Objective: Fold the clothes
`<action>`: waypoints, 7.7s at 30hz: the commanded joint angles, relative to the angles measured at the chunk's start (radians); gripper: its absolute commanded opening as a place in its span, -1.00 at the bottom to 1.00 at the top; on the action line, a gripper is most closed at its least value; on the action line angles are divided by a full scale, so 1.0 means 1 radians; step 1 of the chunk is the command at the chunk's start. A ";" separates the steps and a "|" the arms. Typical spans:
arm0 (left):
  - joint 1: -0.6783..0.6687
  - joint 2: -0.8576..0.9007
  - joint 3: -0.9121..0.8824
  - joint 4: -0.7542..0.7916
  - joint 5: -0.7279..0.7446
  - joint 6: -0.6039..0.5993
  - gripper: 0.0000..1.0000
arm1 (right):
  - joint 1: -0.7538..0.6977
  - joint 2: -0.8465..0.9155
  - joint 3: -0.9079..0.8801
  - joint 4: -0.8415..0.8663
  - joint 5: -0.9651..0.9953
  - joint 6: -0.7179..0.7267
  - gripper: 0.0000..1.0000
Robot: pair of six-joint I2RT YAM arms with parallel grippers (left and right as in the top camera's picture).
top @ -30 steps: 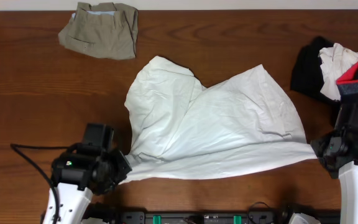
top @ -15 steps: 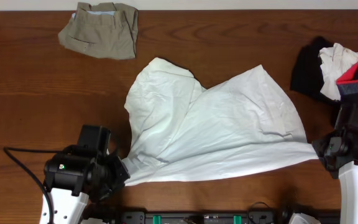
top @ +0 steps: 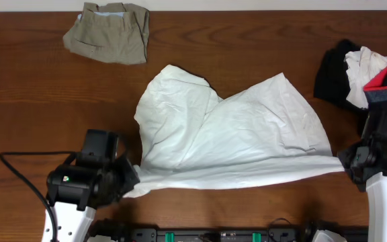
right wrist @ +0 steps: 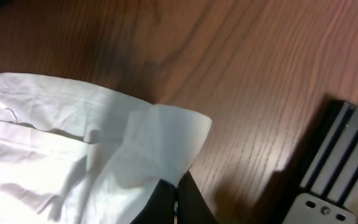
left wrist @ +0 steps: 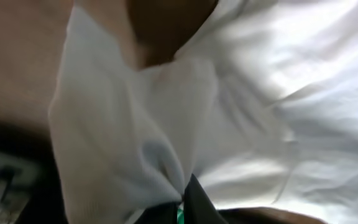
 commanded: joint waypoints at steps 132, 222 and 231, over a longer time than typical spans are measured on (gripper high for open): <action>0.349 0.428 -0.017 0.096 -0.339 0.019 1.00 | -0.007 0.249 0.008 0.209 -0.311 -0.315 -0.34; 0.041 1.215 0.572 0.991 0.021 0.283 0.44 | 0.412 0.998 0.423 0.754 -0.546 -0.474 0.21; 0.041 1.235 0.572 0.999 0.021 0.283 -0.07 | 0.412 0.998 0.423 0.747 -0.542 -0.473 -0.46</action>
